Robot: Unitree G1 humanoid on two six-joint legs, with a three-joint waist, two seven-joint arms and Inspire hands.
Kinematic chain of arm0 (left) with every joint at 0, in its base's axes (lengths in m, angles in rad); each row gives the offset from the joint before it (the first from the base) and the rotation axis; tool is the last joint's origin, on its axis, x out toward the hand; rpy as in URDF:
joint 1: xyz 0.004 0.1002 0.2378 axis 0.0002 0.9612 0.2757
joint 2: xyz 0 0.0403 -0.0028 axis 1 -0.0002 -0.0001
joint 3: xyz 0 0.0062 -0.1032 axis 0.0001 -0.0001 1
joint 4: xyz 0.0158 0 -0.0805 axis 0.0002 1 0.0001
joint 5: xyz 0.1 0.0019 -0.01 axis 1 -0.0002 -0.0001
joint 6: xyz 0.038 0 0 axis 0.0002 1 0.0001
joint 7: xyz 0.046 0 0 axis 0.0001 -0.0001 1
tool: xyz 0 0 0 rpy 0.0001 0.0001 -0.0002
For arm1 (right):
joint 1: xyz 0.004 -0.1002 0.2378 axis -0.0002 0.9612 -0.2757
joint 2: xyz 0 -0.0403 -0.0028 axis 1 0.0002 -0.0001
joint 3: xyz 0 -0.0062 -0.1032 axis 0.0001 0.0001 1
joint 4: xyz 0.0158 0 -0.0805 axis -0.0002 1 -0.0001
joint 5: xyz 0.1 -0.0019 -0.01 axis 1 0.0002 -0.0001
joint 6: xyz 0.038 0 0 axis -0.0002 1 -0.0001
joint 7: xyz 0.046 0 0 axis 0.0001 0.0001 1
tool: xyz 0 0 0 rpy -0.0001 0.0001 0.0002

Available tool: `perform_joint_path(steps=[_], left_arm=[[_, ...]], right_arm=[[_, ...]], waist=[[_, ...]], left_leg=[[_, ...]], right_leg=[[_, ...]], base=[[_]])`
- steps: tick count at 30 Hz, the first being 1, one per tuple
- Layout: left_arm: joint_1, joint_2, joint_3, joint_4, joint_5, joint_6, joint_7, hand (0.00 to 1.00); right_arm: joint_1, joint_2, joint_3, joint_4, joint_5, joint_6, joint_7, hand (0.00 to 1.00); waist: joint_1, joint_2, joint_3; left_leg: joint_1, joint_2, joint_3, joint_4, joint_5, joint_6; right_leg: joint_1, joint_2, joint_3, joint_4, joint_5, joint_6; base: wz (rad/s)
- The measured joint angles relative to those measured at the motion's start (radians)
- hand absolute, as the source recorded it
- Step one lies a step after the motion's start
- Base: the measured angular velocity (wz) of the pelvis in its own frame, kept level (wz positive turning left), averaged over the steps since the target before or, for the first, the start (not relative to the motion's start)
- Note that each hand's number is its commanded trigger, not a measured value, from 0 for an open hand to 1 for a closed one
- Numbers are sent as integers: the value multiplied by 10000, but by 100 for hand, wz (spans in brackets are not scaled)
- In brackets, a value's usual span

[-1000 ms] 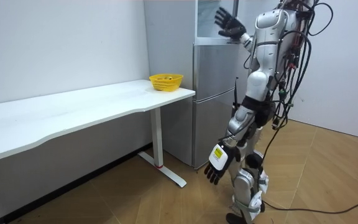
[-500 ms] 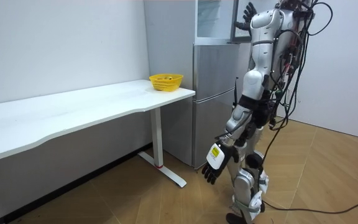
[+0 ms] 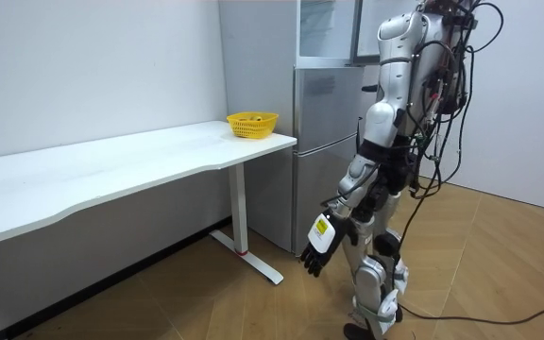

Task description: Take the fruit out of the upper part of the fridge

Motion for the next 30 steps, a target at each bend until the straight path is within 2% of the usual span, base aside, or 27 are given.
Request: perform_joint_path(steps=[5, 7, 11, 15, 18, 25, 30], left_arm=[[-90, -29, -3, -64, -7, 3, 23, 0], [-91, -53, -1, -65, -6, 8, 50, 0], [-71, -39, 25, -108, -39, 57, 72, 0], [240, 1, 44, -533, -261, 1, 22, 0], [413, 3, 230, -695, -328, 7, 21, 0], [409, 16, 687, -868, -363, 8, 70, 0], [414, 151, 789, -1059, -640, 3, 80, 0]], right_arm=[[-19, 155, 422, 2094, 1143, 68, 408, 0], [-13, 210, 424, 2561, 1520, 227, 392, 0], [-24, 225, 271, 2831, 2784, 259, 164, 0], [-53, 229, -555, 2808, 4608, 218, -166, 0], [-115, 225, -1320, 2780, 5683, 121, -829, 0], [-545, 203, -2657, 2423, 6323, -162, -1880, 0], [-829, 136, -3369, 2316, 6653, -191, -2519, 0]], waist=[[-9, -97, -12], [-15, -84, 6], [-62, -92, 15], [-128, -132, 16], [-195, -156, 16], [-444, -235, 18], [-657, -447, 14]], left_leg=[[99, 9, 1, 15, 2, -3], [82, 6, 10, 7, 2, -3], [81, -2, 28, 12, 2, -2], [75, -9, 23, 17, 2, -2], [62, -24, 24, 24, 2, -2], [-42, -21, 6, 51, 4, -5], [-101, -13, 8, 48, 6, -8]], right_leg=[[98, -21, -123, -30, -3, -4], [69, -32, -109, -35, -7, 3], [9, -42, -84, -19, -63, 24], [39, -58, -147, -26, -68, 32], [46, -56, -144, -8, -93, 29], [-113, -46, -145, 66, -115, 15], [-116, -39, -146, 54, -128, -4]], base=[[3], [-2], [-2], [4], [0], [1], [0]])
